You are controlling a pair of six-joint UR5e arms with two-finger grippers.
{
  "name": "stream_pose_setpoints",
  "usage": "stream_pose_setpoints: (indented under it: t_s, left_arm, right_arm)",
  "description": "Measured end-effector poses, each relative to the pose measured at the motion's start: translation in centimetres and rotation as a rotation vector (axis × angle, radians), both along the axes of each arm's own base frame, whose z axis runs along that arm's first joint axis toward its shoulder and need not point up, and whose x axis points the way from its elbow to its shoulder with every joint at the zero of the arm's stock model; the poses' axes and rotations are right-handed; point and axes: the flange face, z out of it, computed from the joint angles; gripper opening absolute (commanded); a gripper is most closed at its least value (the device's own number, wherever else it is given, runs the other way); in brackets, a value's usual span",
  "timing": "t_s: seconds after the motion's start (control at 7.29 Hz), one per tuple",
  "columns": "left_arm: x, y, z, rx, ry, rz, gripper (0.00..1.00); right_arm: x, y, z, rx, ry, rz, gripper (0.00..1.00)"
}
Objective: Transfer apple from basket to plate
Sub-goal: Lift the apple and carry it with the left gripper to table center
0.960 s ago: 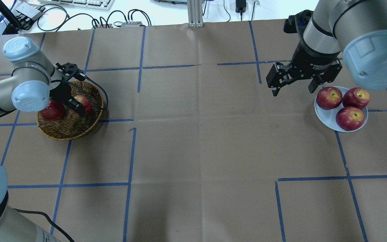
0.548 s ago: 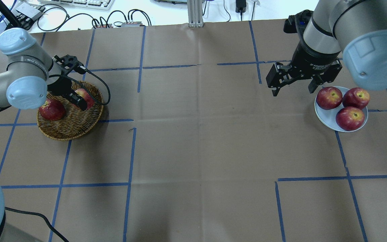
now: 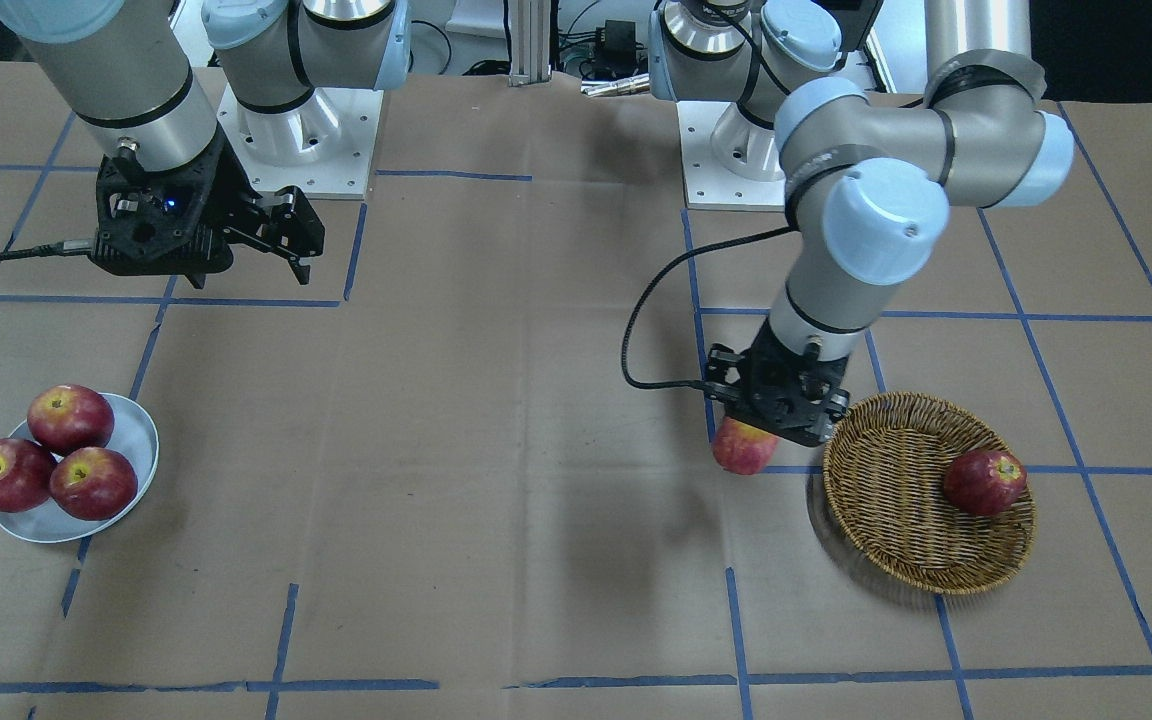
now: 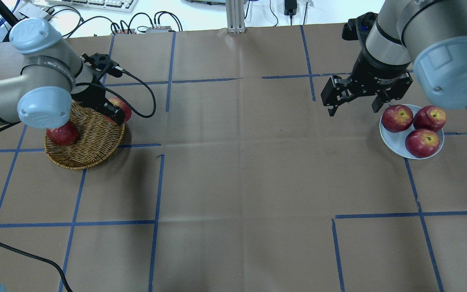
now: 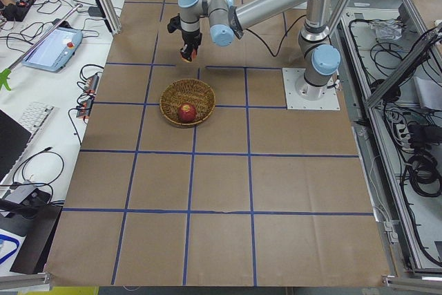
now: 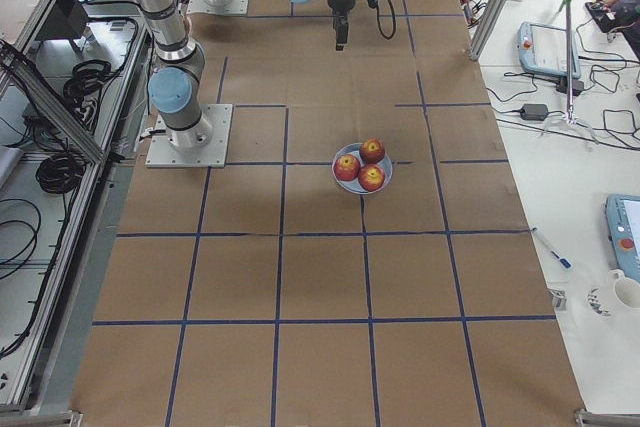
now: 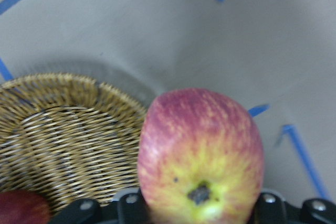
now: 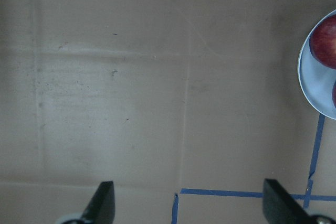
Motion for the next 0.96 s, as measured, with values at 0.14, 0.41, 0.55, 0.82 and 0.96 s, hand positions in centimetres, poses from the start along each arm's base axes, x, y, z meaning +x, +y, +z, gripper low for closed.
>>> stream_pose_setpoints:
  t_s: [0.14,0.41,0.55,0.82,0.96]
  left_arm:
    - [-4.5,1.3,-0.7,0.013,0.007,0.065,0.02]
    - [-11.3,3.1,-3.3,0.021,0.018,0.139,0.03]
    - [-14.0,3.3,-4.9,0.010,0.027,0.151,0.03]
    - [-18.9,2.7,-7.4,-0.001,0.037,0.143,0.03]
    - [-20.8,2.2,-8.4,0.000,0.035,0.143,0.03]
  right_arm:
    - [0.0,0.0,-0.1,0.002,0.000,0.000,1.00]
    - [0.0,0.1,-0.1,0.003,0.000,0.000,1.00]
    - [0.0,0.1,-0.2,0.004,0.000,0.000,1.00]
    - [0.0,0.1,-0.2,0.005,0.000,0.000,1.00]
    - [0.0,0.1,-0.2,0.005,0.000,0.000,1.00]
